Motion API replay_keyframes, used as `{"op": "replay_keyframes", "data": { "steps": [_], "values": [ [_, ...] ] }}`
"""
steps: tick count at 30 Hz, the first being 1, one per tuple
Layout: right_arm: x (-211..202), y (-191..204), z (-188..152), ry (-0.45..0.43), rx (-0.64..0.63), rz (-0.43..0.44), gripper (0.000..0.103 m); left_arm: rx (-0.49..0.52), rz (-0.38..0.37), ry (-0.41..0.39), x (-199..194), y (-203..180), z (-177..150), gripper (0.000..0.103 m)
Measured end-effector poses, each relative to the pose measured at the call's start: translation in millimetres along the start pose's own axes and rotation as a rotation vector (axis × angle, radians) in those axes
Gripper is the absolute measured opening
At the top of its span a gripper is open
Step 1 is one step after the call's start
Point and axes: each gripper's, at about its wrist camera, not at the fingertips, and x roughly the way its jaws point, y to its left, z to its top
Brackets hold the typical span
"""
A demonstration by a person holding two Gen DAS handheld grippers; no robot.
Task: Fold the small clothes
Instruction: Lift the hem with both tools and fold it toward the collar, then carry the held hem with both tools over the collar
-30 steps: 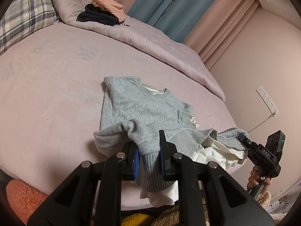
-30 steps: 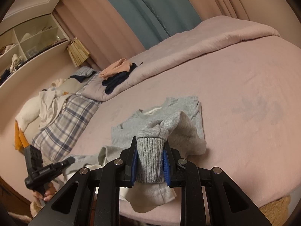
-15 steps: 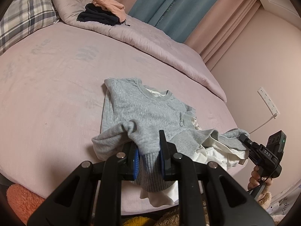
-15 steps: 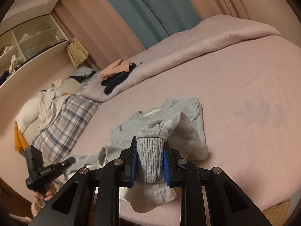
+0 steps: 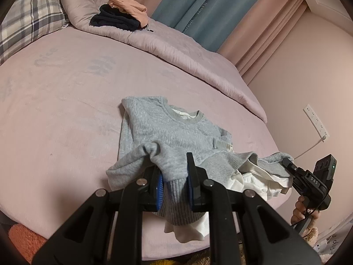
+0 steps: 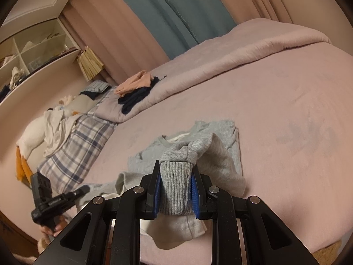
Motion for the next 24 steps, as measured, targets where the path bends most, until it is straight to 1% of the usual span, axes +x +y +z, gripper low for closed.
{"op": "replay_keyframes", "data": {
  "steps": [7, 11, 15, 17, 24],
  "values": [
    [3, 2, 8, -0.005, -0.007, -0.002, 0.024, 0.001, 0.006, -0.006, 4, -1, 8, 0.016],
    [6, 2, 10, 0.002, 0.004, -0.008, 0.024, -0.007, 0.026, 0.003, 7, -1, 13, 0.016],
    [12, 6, 13, 0.007, -0.011, -0.05, 0.024, -0.012, 0.045, 0.014, 12, -3, 15, 0.016],
    [15, 7, 13, 0.018, -0.01, -0.062, 0.024, -0.015, 0.065, 0.021, 16, -3, 17, 0.016],
    [24, 4, 18, 0.057, 0.036, -0.078, 0.024, -0.047, 0.076, 0.054, 29, 4, 19, 0.016]
  ]
}}
